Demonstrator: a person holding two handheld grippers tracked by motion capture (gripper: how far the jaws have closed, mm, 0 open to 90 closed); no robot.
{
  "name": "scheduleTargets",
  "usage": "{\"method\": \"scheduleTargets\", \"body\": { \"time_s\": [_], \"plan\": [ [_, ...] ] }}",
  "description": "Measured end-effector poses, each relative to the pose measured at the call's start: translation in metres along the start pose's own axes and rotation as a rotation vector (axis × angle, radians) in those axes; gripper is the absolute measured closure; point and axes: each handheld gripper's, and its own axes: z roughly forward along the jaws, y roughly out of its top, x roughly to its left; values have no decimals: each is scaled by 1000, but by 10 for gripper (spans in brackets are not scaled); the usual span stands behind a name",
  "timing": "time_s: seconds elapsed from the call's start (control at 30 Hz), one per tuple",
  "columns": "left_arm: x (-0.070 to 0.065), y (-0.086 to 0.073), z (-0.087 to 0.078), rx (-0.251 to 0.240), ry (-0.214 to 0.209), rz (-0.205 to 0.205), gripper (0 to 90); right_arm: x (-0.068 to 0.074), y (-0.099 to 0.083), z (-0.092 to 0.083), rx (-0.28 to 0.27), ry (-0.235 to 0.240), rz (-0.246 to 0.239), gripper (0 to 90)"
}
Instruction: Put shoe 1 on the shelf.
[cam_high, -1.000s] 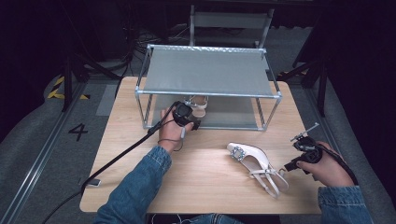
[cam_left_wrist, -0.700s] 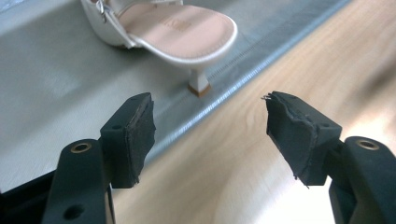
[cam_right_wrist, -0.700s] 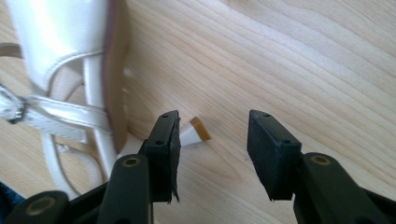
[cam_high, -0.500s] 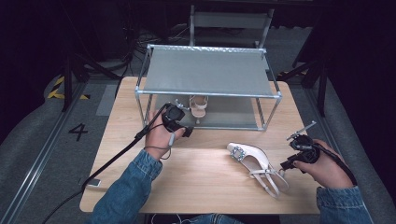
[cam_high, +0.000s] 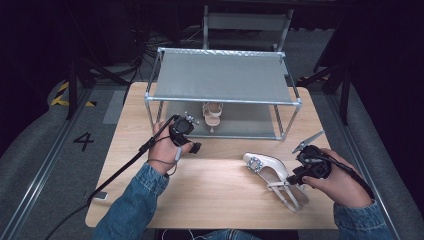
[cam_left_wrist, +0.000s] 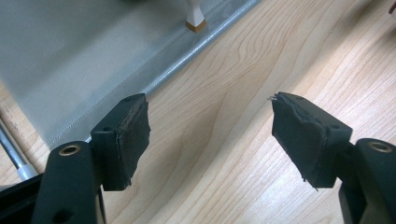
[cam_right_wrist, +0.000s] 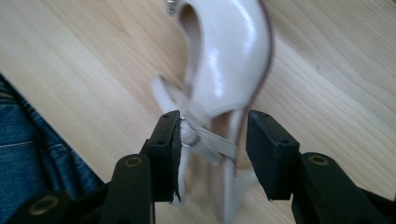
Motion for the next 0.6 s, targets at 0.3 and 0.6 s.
{"method": "scheduleTargets", "body": {
  "time_s": [0.3,0.6],
  "plan": [
    [-2,-5,1,10,0,0,281,23,19,13,8,56,-107,558],
    [0,-8,-1,17,0,1,278,25,33,51,94,111,-138,555]
  ]
}}
